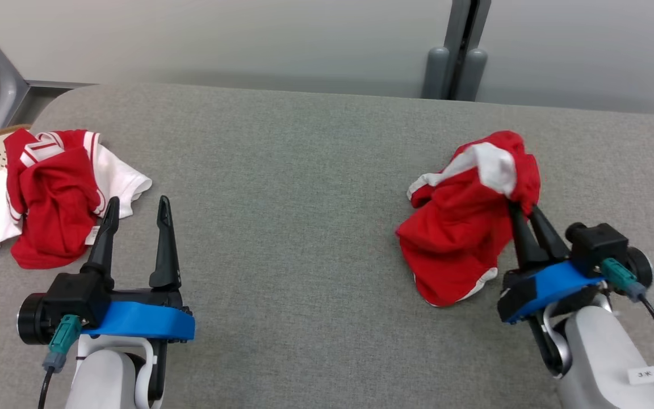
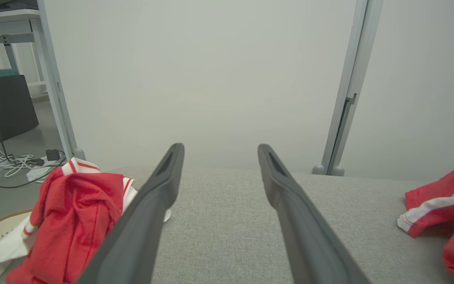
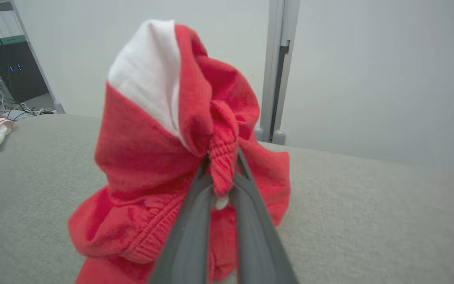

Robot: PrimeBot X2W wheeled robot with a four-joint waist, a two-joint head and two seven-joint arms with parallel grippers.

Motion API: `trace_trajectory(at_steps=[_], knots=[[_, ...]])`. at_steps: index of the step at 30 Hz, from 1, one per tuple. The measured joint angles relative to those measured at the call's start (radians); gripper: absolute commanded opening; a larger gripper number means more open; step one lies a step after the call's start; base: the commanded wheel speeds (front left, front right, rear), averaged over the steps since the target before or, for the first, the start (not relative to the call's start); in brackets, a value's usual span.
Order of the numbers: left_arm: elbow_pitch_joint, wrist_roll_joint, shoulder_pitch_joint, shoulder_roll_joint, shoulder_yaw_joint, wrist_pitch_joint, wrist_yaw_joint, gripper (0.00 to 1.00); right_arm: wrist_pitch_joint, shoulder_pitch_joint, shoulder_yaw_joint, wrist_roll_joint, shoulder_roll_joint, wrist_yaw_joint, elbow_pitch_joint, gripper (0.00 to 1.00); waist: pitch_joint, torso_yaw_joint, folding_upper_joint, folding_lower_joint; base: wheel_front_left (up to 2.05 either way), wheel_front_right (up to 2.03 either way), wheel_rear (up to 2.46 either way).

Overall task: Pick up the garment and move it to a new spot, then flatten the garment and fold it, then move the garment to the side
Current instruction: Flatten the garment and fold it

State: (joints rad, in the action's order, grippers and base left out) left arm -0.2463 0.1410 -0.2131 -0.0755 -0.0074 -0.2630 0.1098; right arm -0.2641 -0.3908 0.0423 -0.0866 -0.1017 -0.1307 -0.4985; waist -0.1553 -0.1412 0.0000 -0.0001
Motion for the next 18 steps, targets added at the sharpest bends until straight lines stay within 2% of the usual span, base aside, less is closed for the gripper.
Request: trace_trajectory(at_steps=[11,14,18], knots=[[0.01,0.01,-0.006,0.01,0.023,0.0,0.001,1.0,0.0,-0.214,0.342,-0.025,0.041,0.0,0.049,0.0,0.002,-0.08,0.0,0.0,0.0,0.0,0.0],[0.012,0.01,-0.005,0.012,0.027,0.0,0.001,1.0,0.0,-0.236,0.442,-0.056,0.049,0.0,0.065,0.0,0.0,-0.089,0.0,0.0,0.0,0.0,0.0],[0.016,0.01,0.006,0.014,0.036,0.0,-0.004,1.0,0.0,-0.225,0.528,-0.099,0.051,0.0,0.106,0.0,-0.001,-0.078,0.0,0.0,0.0,0.0,0.0]])
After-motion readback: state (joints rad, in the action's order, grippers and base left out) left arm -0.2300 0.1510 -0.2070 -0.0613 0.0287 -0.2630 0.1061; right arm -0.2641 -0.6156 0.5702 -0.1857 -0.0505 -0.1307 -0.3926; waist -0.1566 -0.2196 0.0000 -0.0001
